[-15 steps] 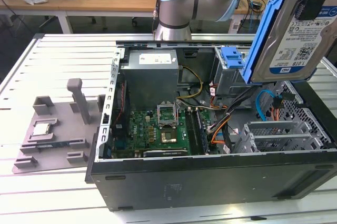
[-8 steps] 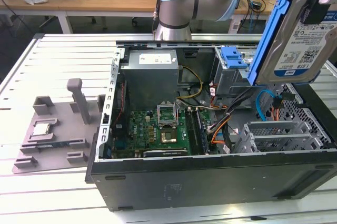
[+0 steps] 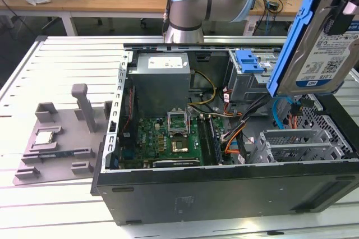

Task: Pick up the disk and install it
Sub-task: 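Pick up the disk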

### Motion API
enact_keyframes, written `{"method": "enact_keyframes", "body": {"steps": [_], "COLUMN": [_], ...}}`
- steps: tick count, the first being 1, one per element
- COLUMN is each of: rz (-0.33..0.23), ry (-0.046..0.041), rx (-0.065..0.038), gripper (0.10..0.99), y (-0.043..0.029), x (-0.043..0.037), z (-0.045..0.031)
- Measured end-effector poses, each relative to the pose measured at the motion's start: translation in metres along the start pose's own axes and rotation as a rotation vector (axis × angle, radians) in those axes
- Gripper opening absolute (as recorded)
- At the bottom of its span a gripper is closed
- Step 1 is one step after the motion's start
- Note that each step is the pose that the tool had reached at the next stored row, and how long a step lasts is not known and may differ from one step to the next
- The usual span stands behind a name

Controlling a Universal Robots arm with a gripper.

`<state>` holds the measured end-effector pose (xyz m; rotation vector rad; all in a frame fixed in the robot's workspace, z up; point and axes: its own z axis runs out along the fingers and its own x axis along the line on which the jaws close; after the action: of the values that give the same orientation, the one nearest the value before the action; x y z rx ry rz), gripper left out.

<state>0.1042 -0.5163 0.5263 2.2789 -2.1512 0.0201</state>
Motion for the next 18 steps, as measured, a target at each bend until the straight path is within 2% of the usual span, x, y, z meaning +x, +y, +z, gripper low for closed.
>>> {"method": "enact_keyframes", "body": {"steps": [8, 18], "rz": [0.0, 0.0], "ry": [-0.0001, -0.0002], "rx": [0.0, 0.0], "gripper": [0.369, 0.369], "y": [-0.0119, -0.0203], "x": [0.0006, 0.001], "z": [0.0033, 0.0087]}}
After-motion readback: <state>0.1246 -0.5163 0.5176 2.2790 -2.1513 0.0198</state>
